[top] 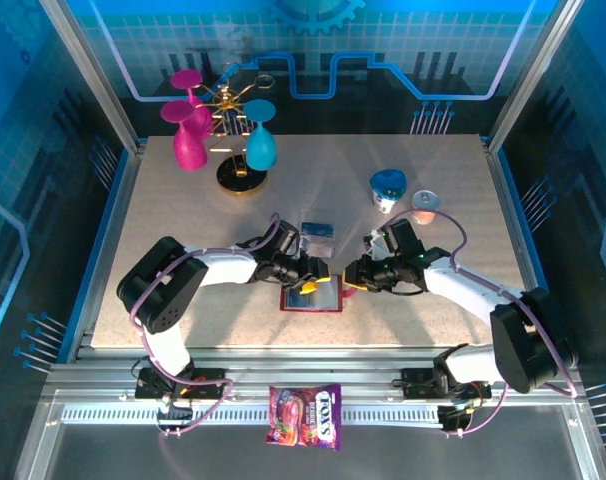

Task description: Take the credit cards out of the card holder

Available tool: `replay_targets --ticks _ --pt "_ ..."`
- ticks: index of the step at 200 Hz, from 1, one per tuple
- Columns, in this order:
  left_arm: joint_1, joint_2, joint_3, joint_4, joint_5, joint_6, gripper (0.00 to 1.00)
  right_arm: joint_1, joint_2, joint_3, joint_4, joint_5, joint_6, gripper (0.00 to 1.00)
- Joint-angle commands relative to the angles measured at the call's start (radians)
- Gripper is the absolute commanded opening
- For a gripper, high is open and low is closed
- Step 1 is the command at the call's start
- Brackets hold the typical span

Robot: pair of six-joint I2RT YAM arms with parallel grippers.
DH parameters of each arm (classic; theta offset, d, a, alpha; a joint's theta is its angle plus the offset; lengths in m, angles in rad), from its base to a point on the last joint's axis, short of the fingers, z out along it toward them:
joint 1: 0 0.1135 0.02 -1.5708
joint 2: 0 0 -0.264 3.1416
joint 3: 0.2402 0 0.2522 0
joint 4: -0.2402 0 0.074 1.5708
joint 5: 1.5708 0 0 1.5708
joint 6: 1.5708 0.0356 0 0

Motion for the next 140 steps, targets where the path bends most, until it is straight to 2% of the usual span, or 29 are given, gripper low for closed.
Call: replay_targets --ticks 1,63,140 --pt "-0.009 0.030 0.023 0.024 0.031 -0.024 0.51 -0.018 -0.025 -0.017 -0.034 0.007 -0.017 0.29" --pt "-0.012 0.032 0.019 0.035 0.028 -0.033 0.53 -0.027 -0.053 -0.021 -0.052 0.016 -0.020 0.30" --pt "-0.012 -0.044 0.018 0.017 0.007 -0.015 0.59 -0.030 -0.057 -0.013 -0.042 0.008 -0.013 0.31"
